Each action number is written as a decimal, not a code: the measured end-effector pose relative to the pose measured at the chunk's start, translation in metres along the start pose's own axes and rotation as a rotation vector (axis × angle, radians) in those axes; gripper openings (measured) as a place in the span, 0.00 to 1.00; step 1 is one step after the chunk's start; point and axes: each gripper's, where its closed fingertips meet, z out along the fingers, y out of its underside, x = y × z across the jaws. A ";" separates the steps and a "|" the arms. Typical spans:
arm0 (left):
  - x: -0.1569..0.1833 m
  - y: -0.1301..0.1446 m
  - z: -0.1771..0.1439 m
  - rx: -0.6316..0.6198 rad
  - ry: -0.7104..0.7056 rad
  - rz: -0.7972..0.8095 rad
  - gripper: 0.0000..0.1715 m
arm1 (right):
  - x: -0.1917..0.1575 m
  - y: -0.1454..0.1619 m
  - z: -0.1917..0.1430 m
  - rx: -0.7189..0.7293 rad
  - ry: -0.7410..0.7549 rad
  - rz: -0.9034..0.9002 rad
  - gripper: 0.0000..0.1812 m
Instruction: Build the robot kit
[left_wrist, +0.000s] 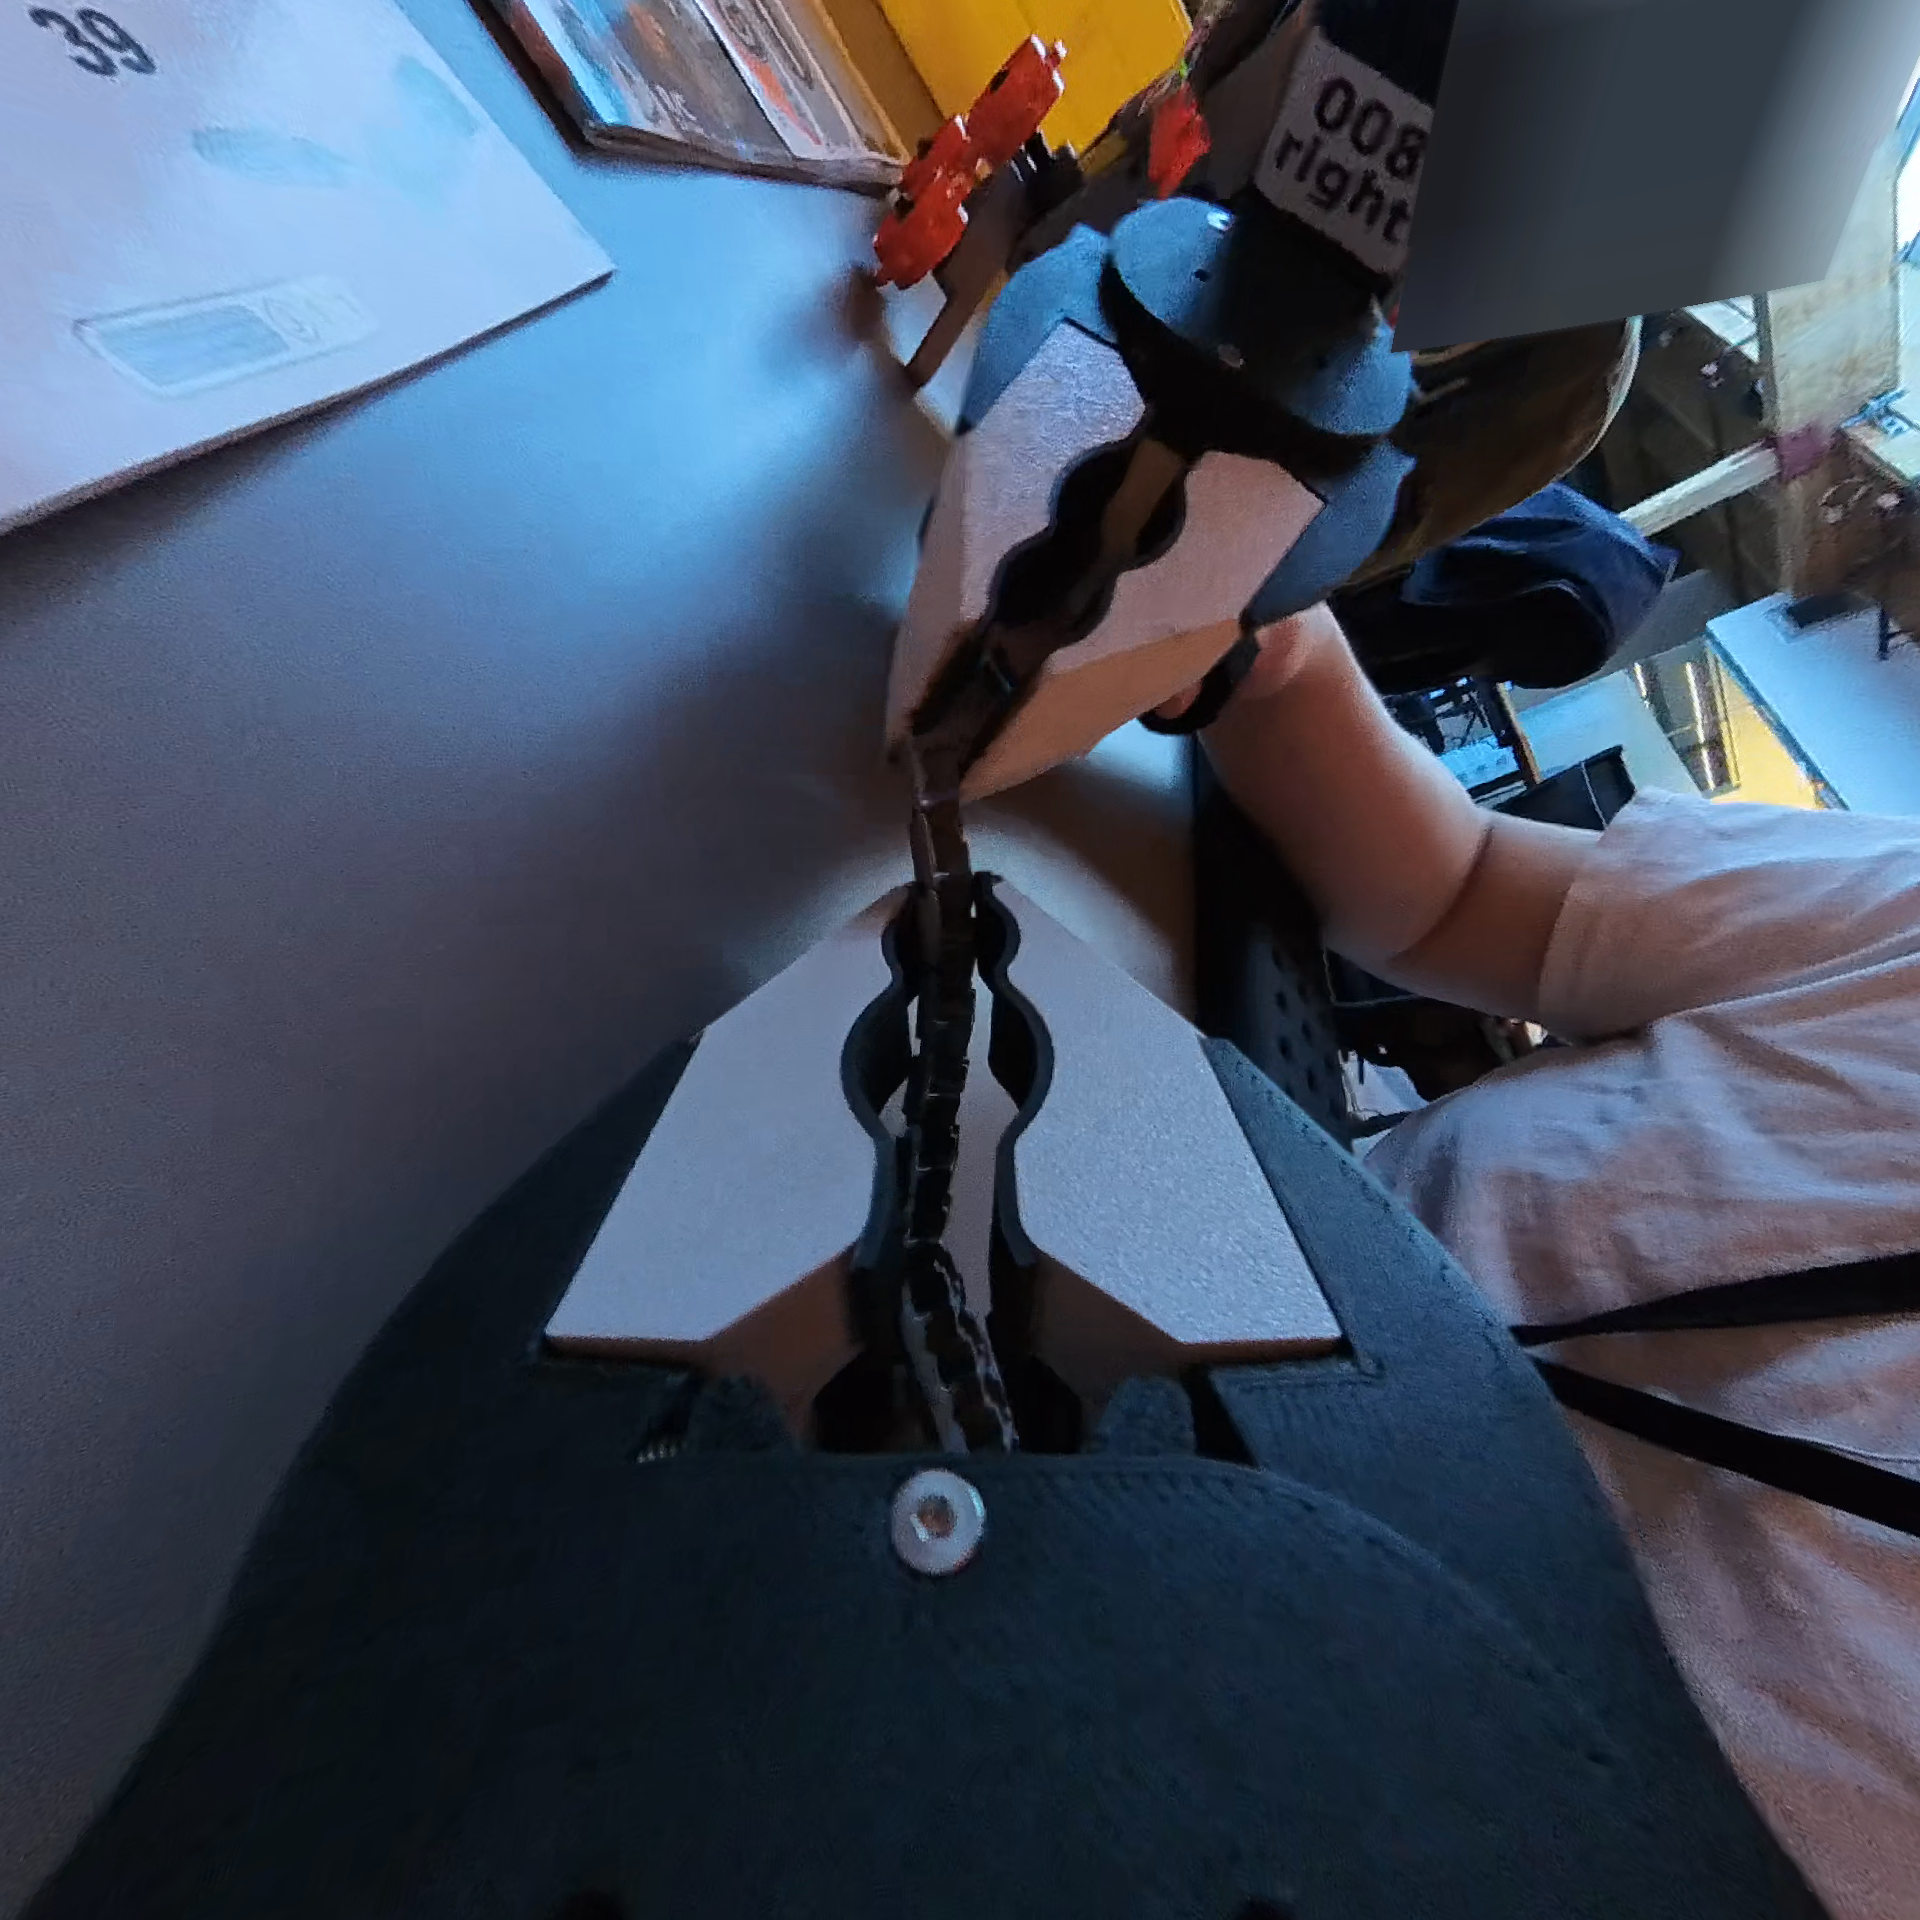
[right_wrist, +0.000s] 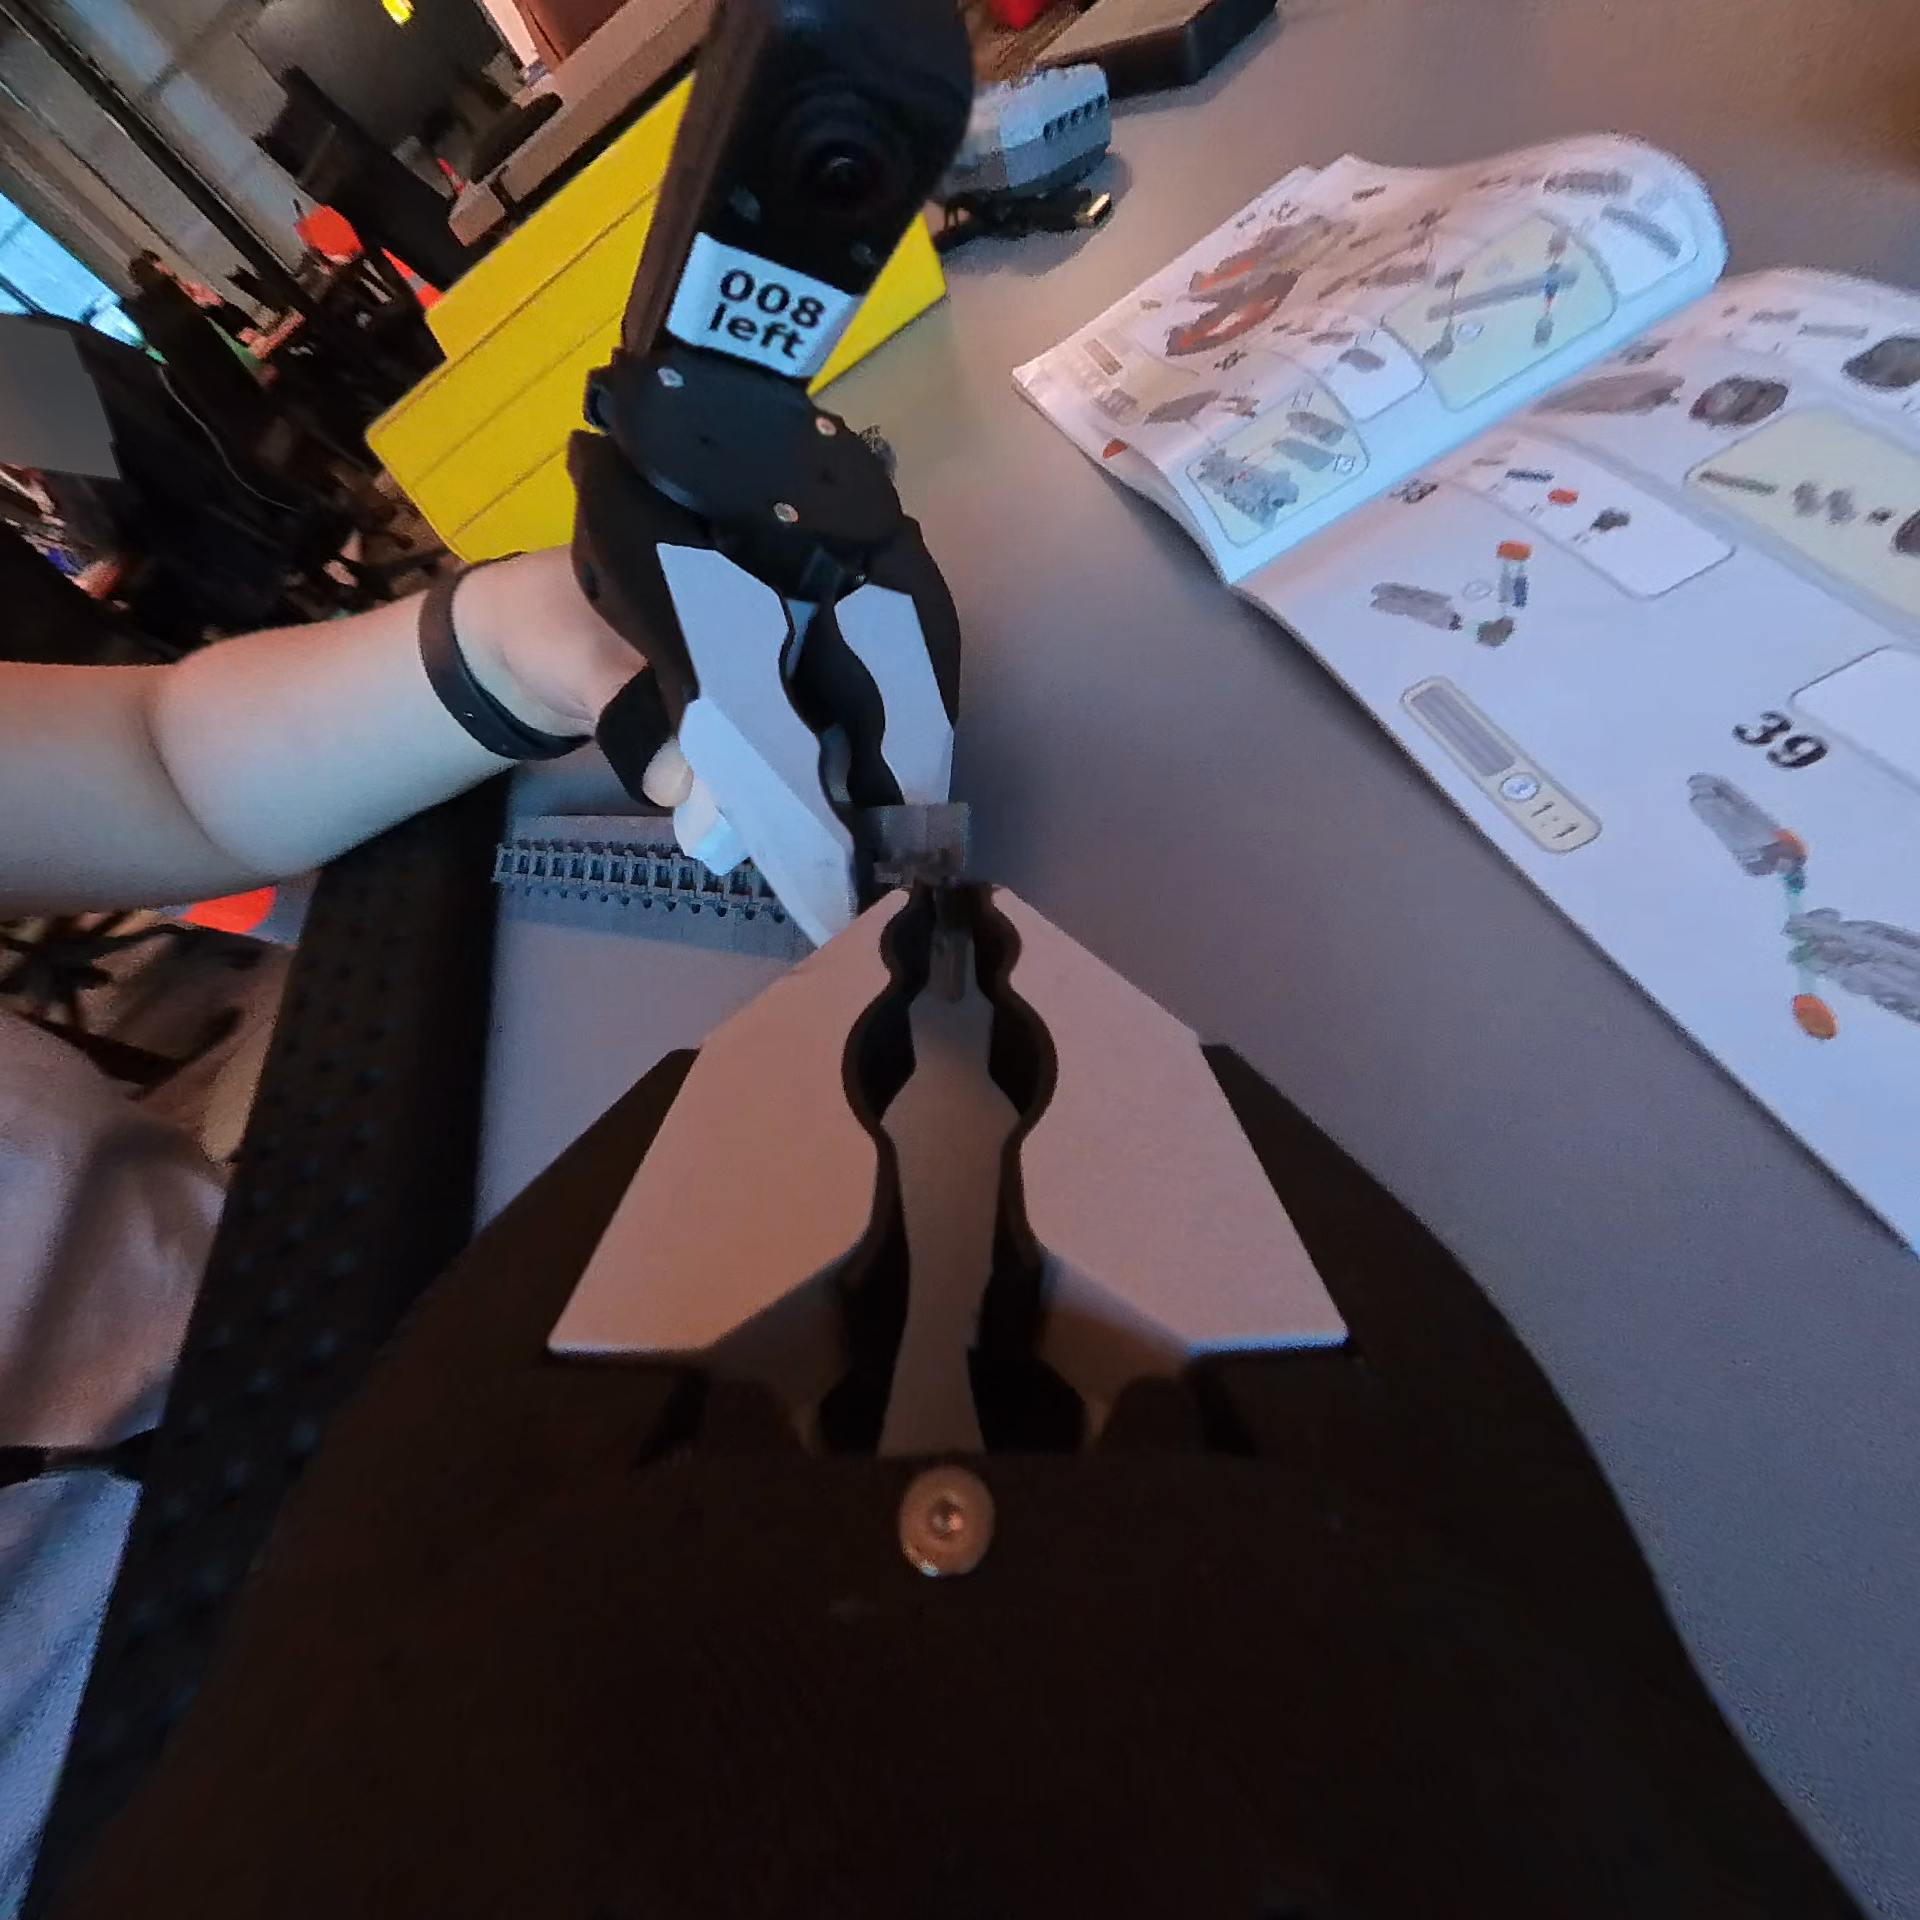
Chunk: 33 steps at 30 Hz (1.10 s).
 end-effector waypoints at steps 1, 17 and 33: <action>0.001 0.000 0.000 0.000 0.006 0.008 0.04 | 0.000 0.001 0.001 0.001 -0.023 0.033 0.03; 0.026 -0.009 -0.031 0.097 0.085 0.210 0.04 | -0.029 -0.027 0.003 0.162 -0.132 -0.024 0.12; -0.028 0.004 -0.177 0.185 -0.900 0.318 0.19 | 0.000 0.018 0.034 -0.110 0.115 0.097 0.04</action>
